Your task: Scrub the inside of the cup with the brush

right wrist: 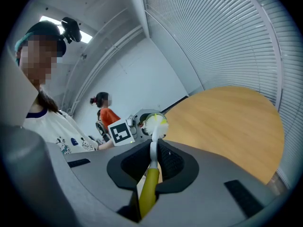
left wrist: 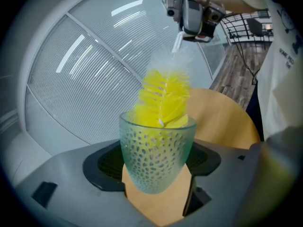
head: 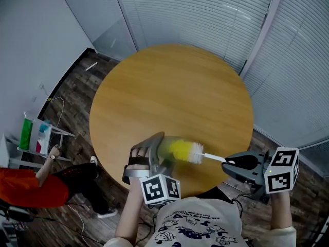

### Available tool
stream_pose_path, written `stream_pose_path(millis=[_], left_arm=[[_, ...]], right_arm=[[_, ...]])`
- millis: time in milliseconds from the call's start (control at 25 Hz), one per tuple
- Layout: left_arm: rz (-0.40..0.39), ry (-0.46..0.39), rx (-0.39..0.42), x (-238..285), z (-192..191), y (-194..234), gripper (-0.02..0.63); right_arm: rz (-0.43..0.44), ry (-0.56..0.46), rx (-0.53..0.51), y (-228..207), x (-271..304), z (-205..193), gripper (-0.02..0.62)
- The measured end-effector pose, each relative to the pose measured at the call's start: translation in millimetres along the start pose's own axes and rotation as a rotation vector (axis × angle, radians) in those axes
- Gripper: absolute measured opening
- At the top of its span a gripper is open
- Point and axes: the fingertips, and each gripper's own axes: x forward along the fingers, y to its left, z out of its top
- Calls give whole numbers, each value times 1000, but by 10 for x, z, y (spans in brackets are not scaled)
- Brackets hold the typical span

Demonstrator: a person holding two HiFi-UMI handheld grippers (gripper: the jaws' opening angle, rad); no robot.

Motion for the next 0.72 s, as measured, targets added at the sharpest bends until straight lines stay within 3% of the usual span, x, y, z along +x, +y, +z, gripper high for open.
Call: stream_pose_path(millis=[480,720], left_arm=[[23,62,-33,73,-345,83,382],[44,84,-90,36,-510,201,382]], right_arm=[[36,-27,30,-54,-24,-25,46],[-13,-53,39,-169,-136,44,46]])
